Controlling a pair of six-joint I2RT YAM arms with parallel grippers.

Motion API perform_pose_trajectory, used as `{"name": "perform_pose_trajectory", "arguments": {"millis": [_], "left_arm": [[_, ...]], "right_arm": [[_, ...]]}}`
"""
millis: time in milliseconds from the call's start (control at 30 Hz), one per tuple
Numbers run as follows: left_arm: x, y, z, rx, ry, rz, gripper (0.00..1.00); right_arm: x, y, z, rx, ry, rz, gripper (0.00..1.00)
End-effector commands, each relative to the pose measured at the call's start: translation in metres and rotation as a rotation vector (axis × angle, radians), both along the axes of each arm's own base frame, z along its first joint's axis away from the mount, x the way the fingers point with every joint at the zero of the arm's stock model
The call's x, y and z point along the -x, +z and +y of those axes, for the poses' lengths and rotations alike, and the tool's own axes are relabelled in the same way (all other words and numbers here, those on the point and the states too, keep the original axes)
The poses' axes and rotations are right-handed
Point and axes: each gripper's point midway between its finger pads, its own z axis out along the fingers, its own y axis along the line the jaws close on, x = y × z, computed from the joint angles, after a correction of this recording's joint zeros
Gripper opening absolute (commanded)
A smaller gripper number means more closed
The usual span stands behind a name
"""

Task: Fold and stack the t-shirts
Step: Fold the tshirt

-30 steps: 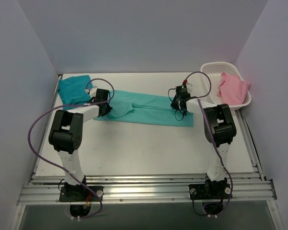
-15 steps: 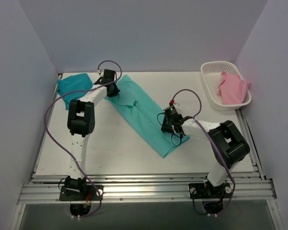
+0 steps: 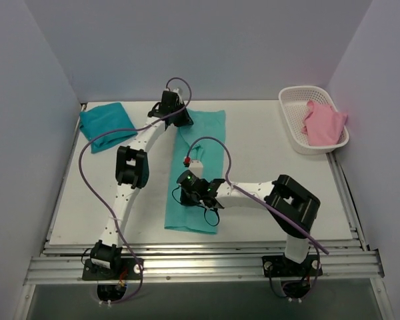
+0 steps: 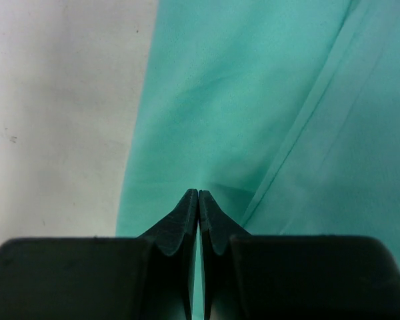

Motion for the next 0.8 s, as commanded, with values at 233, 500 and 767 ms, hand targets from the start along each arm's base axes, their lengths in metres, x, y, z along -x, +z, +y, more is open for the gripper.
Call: {"name": "perform_pose_trajectory", "arguments": {"millis": [233, 500, 767], "left_arm": [[-0.008, 0.153, 0.003, 0.060, -0.086, -0.331, 0.52], [0.008, 0.260, 0.069, 0.016, 0.045, -0.452, 0.84], [0.131, 0.292, 0.131, -0.049, 0.223, -0.424, 0.85]], "right_arm": [[-0.021, 0.014, -0.026, 0.127, -0.118, -0.105, 0.07], [-0.030, 0.080, -0.056, 0.172, -0.178, -0.229, 0.88], [-0.012, 0.152, -0.088, 0.095, -0.199, -0.312, 0.91]]}}
